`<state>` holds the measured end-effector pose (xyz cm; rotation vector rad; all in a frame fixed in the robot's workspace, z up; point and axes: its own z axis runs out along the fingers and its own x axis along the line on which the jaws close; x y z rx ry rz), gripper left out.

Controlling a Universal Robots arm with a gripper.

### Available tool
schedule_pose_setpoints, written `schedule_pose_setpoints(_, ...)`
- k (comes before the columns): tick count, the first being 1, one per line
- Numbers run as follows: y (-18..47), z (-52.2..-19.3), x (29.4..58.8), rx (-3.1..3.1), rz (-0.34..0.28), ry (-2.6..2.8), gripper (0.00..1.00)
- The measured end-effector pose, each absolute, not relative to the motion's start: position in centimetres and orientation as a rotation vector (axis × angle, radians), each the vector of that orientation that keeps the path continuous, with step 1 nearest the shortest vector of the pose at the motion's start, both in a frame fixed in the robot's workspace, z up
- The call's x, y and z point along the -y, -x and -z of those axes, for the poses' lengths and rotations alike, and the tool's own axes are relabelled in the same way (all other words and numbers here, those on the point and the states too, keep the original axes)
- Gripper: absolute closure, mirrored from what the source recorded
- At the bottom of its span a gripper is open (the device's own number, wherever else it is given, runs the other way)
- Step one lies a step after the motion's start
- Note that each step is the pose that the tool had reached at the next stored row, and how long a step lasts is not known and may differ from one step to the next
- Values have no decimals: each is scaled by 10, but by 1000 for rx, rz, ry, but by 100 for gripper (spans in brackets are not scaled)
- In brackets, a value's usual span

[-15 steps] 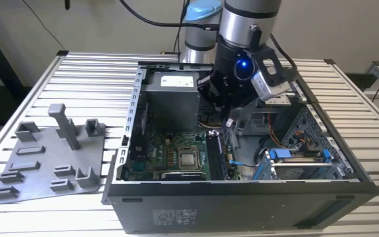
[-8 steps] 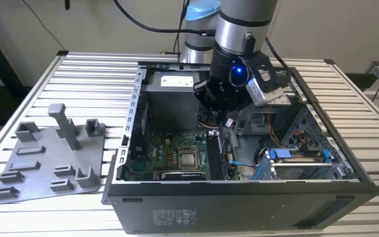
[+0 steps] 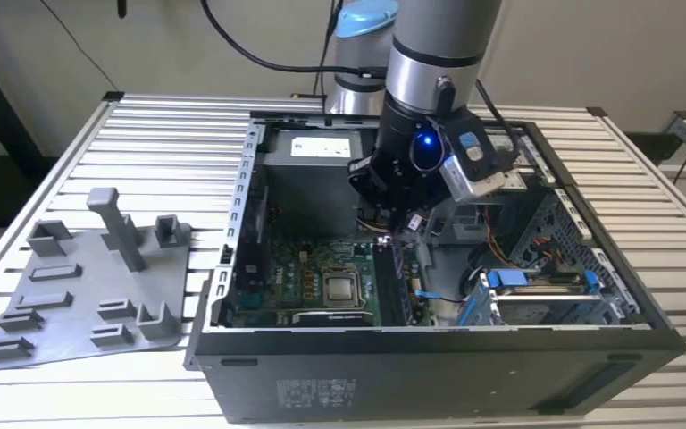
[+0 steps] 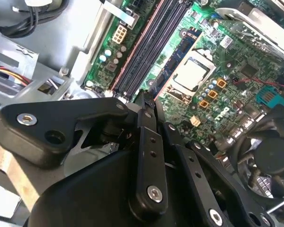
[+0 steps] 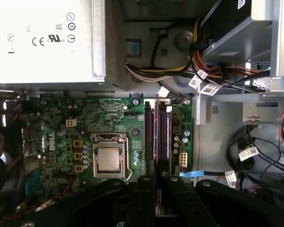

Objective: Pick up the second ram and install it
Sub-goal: 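Insert the second ram into the second slot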

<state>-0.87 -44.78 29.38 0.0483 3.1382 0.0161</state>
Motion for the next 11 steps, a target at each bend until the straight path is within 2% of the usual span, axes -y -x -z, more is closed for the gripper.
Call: schedule_pose_setpoints(11, 10, -285, 448, -3142, -17, -48, 86)
